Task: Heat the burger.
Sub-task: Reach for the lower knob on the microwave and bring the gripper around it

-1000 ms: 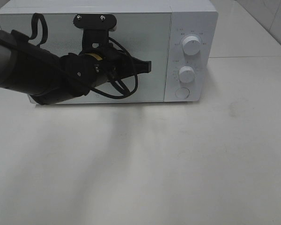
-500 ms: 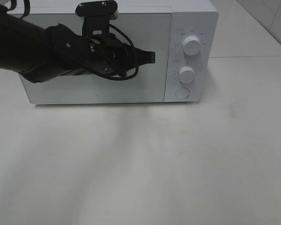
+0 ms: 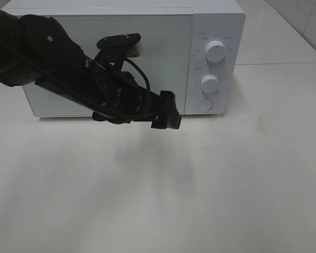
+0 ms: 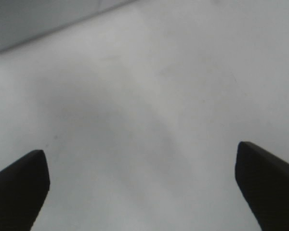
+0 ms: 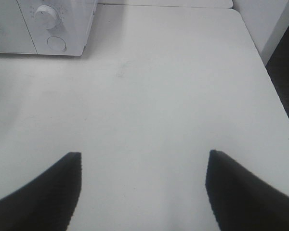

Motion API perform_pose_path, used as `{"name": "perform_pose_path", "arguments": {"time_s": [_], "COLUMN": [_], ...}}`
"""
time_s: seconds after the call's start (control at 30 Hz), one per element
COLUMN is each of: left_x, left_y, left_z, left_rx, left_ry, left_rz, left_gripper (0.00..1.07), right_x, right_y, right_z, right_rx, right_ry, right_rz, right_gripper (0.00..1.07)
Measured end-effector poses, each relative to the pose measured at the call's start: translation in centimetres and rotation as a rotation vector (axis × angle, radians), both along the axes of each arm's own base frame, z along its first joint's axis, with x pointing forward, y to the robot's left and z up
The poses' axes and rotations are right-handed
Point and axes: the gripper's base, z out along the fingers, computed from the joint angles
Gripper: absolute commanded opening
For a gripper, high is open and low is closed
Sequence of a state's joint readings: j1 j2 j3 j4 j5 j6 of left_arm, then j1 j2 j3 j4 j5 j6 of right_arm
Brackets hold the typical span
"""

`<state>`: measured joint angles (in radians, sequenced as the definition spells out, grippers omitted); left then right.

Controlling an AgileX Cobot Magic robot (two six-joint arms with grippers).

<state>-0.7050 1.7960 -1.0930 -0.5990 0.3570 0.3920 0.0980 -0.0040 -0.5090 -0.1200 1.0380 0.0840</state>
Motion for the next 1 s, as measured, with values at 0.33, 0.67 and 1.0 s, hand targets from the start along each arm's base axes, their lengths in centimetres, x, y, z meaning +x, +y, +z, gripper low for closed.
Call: {"name": "perform_pose_path", "arguments": {"time_s": [0.33, 0.67, 1.0], "left_x": [-3.9, -3.1, -1.9], "left_y": [2.9, 7.8, 17.2], "left_z": [3.2, 5.3, 7.6], "left_rx": [0.228, 0.353, 0.373], "left_ry": [0.156, 0.207, 0.376], "left_rz": [-0.201, -0.032, 0.233], "left_gripper": [0.98, 0.98, 0.98], "right_x": [0.0, 0.0, 0.0], "right_y": [0.0, 0.0, 0.0], "right_z": [0.0, 0.0, 0.0], "right_rx": [0.000, 0.000, 0.000], "right_ry": [0.000, 0.000, 0.000], "right_rz": [0.000, 0.000, 0.000], "right_gripper": [0.71, 0.71, 0.71]}}
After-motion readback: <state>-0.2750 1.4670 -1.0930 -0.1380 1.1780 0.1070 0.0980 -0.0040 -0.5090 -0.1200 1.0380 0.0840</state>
